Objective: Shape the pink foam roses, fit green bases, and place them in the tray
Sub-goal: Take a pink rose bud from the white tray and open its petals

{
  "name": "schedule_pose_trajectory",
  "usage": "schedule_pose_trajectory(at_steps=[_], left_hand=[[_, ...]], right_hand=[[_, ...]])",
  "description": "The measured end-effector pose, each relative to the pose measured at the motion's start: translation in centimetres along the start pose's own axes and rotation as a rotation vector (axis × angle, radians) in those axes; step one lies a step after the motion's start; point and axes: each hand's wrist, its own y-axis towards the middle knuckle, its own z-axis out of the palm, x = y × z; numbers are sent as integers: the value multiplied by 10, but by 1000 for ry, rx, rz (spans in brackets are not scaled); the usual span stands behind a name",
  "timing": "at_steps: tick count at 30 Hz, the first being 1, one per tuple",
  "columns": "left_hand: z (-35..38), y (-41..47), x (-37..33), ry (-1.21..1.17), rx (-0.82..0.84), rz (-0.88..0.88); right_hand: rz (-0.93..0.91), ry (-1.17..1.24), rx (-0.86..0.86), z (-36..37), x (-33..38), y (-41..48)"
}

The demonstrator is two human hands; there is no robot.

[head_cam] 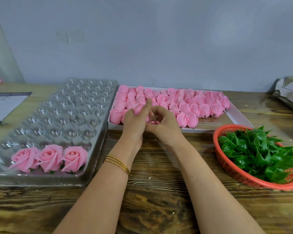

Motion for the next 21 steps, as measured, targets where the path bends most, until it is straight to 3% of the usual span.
schedule_pose_trajectory(at_steps=[6,15,21], left_hand=[[-1,-1,-5,-56,56,-29],[-10,8,1,-51,183,7],[-9,10,1,-140,127,-6]], right_hand=[[-3,13,14,1,3,-2],[54,114,192,-4,6,-3],[120,133,157,-4,8,-6]])
